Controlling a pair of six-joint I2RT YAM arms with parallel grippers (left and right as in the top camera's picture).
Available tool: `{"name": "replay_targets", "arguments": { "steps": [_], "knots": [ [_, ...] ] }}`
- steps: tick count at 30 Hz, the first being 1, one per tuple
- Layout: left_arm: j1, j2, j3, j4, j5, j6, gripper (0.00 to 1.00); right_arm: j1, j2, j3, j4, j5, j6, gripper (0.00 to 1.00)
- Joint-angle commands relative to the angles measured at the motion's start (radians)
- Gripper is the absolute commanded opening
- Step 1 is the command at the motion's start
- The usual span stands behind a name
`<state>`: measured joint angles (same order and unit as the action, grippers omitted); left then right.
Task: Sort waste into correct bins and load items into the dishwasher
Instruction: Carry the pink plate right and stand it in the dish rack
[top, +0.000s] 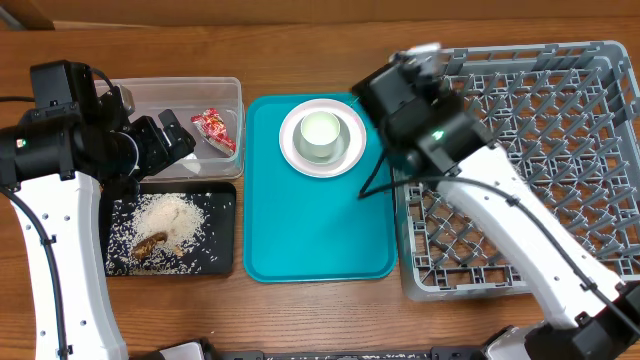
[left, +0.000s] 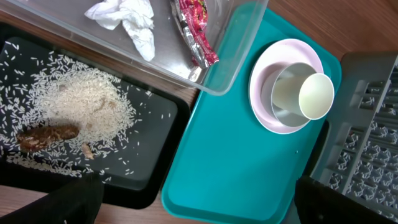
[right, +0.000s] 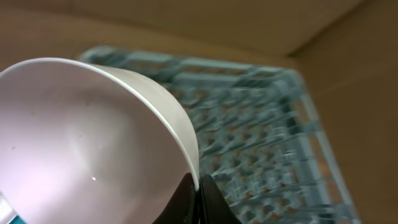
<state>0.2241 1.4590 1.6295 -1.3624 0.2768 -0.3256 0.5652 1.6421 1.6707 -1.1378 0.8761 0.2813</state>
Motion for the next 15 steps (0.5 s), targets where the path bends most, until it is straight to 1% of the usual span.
{"name": "replay_targets", "arguments": {
  "steps": [1,6,9,15],
  "knots": [
    [-0.003,-0.006,0.010,0.001,0.008,-0.003,1.00,-0.121,-0.013,0.024,0.065,0.170,-0.035,0.04],
    [-0.003,-0.006,0.010,0.002,0.008,-0.003,1.00,-0.323,-0.008,0.024,0.205,0.089,-0.127,0.04],
    [-0.003,-0.006,0.010,0.002,0.008,-0.003,1.00,-0.445,0.003,0.024,0.291,0.038,-0.133,0.04],
    [-0.003,-0.006,0.010,0.002,0.008,-0.003,1.00,-0.649,0.062,0.024,0.463,0.027,-0.151,0.04]
  ]
}}
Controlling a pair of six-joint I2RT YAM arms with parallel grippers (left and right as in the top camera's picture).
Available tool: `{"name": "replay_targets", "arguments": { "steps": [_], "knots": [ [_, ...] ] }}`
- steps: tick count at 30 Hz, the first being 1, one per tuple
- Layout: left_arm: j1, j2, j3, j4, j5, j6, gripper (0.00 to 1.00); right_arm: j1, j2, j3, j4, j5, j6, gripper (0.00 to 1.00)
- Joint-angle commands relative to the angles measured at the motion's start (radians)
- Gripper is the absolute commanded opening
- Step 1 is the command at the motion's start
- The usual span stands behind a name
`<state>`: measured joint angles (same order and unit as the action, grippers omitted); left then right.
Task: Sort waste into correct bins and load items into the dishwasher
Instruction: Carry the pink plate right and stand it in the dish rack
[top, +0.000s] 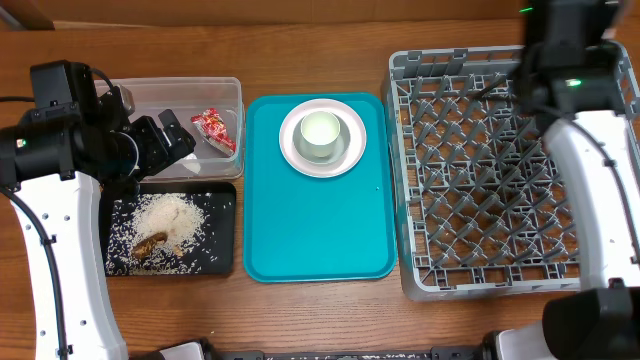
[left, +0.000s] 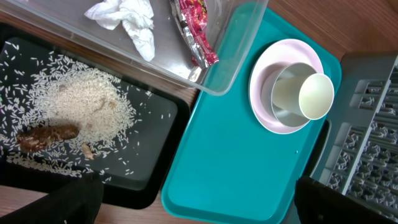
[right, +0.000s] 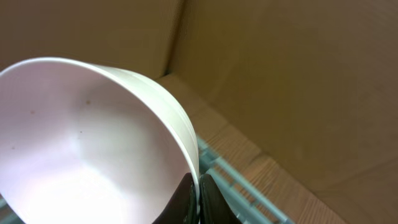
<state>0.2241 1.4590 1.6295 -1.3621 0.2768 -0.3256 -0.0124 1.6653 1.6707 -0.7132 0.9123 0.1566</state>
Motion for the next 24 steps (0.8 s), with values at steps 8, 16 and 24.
{"name": "replay_targets", "arguments": {
  "steps": [8,16,24],
  "knots": [
    [-0.003,-0.006,0.010,0.001,0.008,-0.003,1.00,-0.208,0.210,0.024,0.104,-0.010,-0.080,0.04],
    [-0.003,-0.006,0.010,0.001,0.008,-0.003,1.00,-0.180,0.317,0.019,0.086,-0.030,-0.079,0.04],
    [-0.003,-0.006,0.010,0.001,0.008,-0.003,1.00,-0.102,0.333,0.019,0.066,-0.035,-0.079,0.04]
  ]
}}
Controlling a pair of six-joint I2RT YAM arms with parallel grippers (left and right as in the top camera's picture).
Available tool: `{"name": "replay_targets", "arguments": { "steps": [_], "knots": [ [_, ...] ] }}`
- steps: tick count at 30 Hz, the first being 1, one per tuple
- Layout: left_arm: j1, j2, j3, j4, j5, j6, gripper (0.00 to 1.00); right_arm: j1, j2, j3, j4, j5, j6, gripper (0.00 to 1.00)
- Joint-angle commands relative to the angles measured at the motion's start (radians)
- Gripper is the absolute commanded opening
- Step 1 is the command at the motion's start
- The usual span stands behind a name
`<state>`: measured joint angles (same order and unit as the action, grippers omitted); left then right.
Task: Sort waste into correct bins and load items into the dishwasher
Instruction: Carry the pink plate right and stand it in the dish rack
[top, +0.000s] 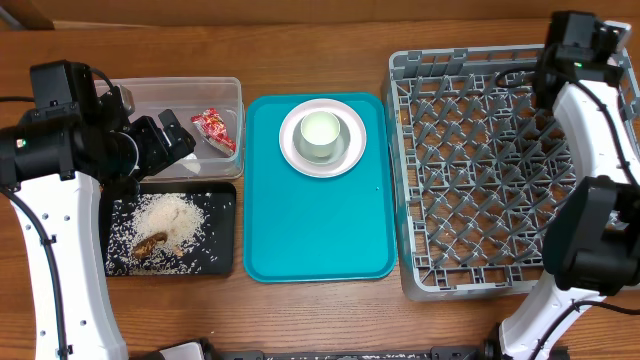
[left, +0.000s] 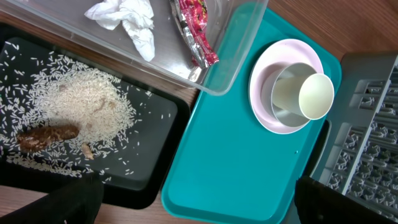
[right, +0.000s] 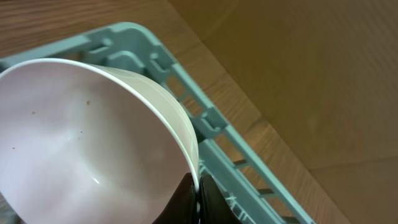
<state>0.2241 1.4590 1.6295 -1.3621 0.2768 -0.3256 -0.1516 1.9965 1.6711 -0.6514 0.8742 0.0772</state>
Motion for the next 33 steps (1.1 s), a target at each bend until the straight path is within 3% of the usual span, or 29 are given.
{"name": "replay_targets", "arguments": {
  "steps": [1,10,18,33],
  "knots": [
    [-0.003,-0.006,0.010,0.001,0.008,-0.003,1.00,0.050,0.002,0.019,0.000,0.003,0.000,0.04],
    [-0.003,-0.006,0.010,0.001,0.008,-0.003,1.00,0.097,0.003,0.018,-0.011,0.012,-0.029,0.04],
    [-0.003,-0.006,0.010,0.001,0.008,-0.003,1.00,0.097,0.003,0.018,0.137,0.105,-0.408,0.04],
    [-0.003,-0.006,0.010,0.001,0.008,-0.003,1.00,0.141,0.016,-0.047,0.048,0.121,-0.361,0.04]
  ]
}}
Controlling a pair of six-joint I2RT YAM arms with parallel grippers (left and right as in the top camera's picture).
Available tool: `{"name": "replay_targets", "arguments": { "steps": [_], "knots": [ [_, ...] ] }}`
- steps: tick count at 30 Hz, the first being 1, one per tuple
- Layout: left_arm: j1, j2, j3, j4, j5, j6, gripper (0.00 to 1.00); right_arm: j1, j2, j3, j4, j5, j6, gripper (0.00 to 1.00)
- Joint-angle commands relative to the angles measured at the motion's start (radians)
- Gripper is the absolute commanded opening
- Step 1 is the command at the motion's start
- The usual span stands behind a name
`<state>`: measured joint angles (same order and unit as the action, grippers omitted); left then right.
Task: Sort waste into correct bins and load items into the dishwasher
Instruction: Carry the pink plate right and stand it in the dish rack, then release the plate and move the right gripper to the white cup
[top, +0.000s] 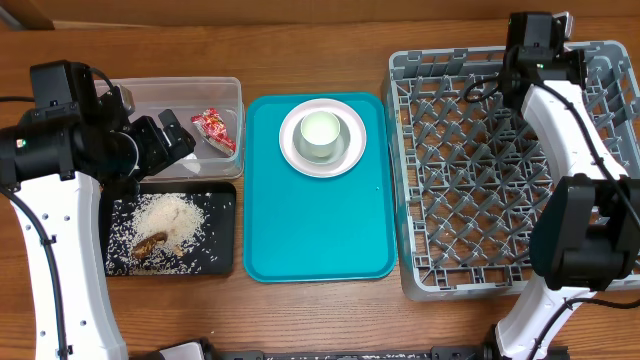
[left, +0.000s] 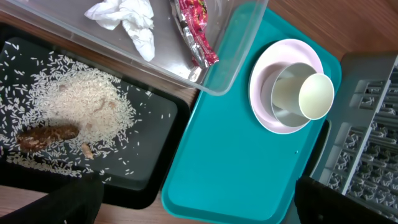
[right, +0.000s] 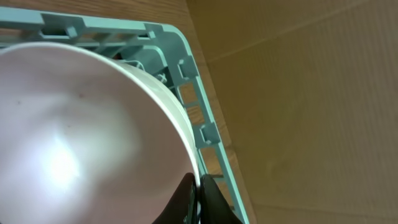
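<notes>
In the right wrist view my right gripper (right: 198, 186) is shut on the rim of a pale pink bowl (right: 81, 137), held over the back edge of the grey dish rack (top: 500, 260). The overhead view shows that arm's wrist (top: 535, 40) at the rack's back edge; the bowl itself is hidden there. A pink plate (left: 264, 112) with a pale cup (left: 305, 93) on it sits on the teal tray (top: 310, 230). My left gripper (left: 199, 211) hangs open above the tray and bins, holding nothing.
A clear bin (top: 130, 100) at the back left holds a red wrapper (left: 196, 31) and a crumpled tissue (left: 127, 18). In front of it a black tray (top: 225, 250) holds rice (left: 78, 99) and a brown food scrap (left: 46, 135). A cardboard wall stands behind the rack.
My right gripper, still shut on the bowl, has moved a little left along the rack's back edge and turned, so the rack's corner now shows beside the bowl. The left arm has not moved.
My right gripper held the bowl near the rack's left side, beside the tray. Then it was high at the rack's back right, then at the rack's far back corner, and now slightly left of that. The left arm, plate and cup stayed put throughout.
</notes>
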<state>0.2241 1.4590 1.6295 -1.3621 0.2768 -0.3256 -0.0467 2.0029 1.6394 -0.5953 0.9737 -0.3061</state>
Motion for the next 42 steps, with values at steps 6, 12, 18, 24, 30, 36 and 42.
{"name": "replay_targets", "arguments": {
  "steps": [6,12,18,24,30,36,42],
  "knots": [
    [-0.003,-0.006,0.010,0.001,0.008,-0.003,1.00,0.085,0.010,-0.016,-0.048,0.019,0.047,0.04],
    [-0.003,-0.006,0.010,0.001,0.008,-0.004,1.00,0.106,0.010,-0.017,-0.131,0.019,0.124,0.04],
    [-0.003,-0.006,0.010,0.001,0.008,-0.003,1.00,0.121,0.010,-0.017,-0.246,0.004,0.266,0.04],
    [-0.003,-0.006,0.010,0.001,0.008,-0.003,1.00,0.162,0.010,-0.016,-0.331,-0.094,0.282,0.35],
    [-0.003,-0.006,0.010,0.001,0.008,-0.003,1.00,0.190,0.010,-0.016,-0.372,-0.104,0.281,0.56],
    [-0.003,-0.006,0.010,0.001,0.008,-0.003,1.00,0.203,0.010,-0.016,-0.446,-0.163,0.281,0.91],
    [-0.003,-0.006,0.010,0.001,0.008,-0.003,1.00,0.206,0.010,-0.016,-0.503,-0.312,0.282,0.97]
  ]
}}
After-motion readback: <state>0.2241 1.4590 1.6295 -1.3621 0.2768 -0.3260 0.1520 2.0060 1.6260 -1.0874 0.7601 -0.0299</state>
